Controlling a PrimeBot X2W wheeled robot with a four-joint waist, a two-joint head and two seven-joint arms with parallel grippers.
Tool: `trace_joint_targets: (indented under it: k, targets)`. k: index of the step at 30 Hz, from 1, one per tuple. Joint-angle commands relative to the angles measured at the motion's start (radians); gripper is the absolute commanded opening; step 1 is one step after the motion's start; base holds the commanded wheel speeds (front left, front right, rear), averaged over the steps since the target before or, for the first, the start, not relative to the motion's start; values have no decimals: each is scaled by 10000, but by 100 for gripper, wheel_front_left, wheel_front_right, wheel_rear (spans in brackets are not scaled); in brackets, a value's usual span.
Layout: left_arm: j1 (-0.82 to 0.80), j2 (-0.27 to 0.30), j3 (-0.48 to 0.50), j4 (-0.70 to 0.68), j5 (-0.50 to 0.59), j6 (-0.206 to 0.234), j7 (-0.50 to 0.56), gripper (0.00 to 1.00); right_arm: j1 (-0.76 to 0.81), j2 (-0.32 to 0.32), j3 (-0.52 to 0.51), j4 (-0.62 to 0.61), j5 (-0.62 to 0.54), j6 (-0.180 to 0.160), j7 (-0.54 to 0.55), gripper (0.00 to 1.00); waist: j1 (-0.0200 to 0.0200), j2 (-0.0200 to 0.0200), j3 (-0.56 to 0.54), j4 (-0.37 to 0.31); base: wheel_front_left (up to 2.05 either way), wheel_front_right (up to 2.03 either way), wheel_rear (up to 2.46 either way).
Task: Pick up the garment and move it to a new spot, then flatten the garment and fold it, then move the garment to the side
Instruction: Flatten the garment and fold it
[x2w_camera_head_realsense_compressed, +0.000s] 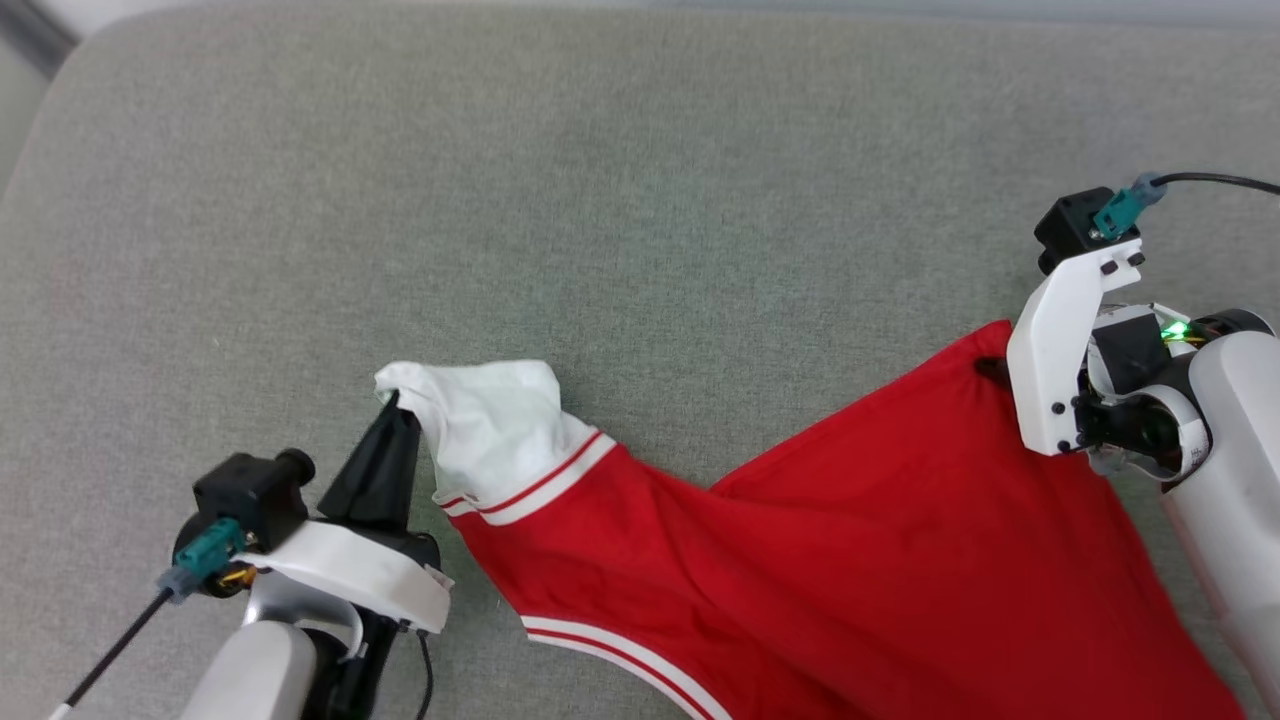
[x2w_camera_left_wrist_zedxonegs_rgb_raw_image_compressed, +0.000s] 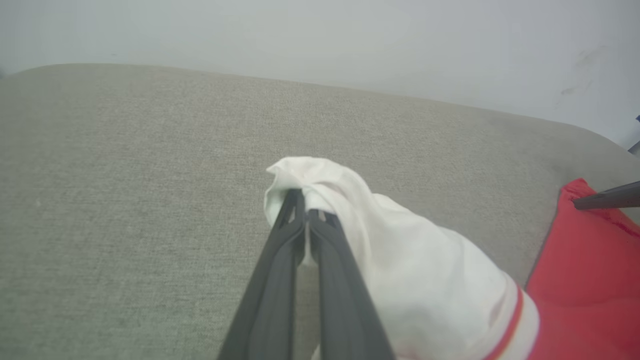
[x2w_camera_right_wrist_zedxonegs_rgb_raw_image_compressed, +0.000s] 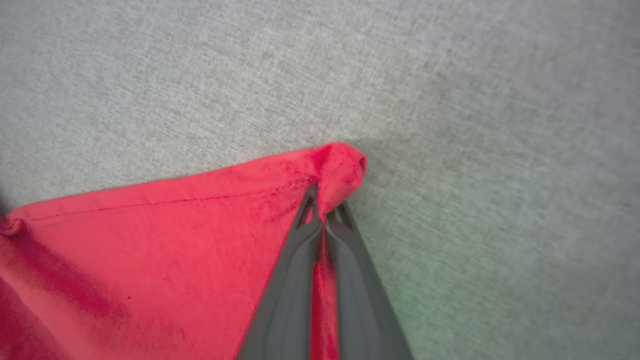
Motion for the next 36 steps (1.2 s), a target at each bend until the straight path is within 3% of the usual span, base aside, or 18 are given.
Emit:
trace_joint_targets:
  k: [1,9,17,24,36]
  targets:
    - [-215,148,121,-40,-2,41,32,0,52,60,68,165,22,2,-288,0,-1,0,-518,-195,0,0,0]
    - [-1688,770,483,201,-226,-178,693,0,-702,125,-379,786,-604,1,-2200,0,-1,0,-1701,-882,0,0,0]
    - [-4250,614,876,1907,-1020,-384,1118,0,-1999,717,-1059,1818,-1364,-1,-3974,0,-1,0,-2045,-1616,0,0,0]
    - [-7269,845,751,3608,-702,-512,1202,0,-3908,1048,-1913,2339,-2116,-1,-5317,0,-1,0,-1322,-1952,0,0,0]
    - [-12011,1369,704,4950,-230,-627,909,0,-7349,1242,-3438,2601,-3273,-6,-6730,0,-1,0,748,-1993,0,0,0]
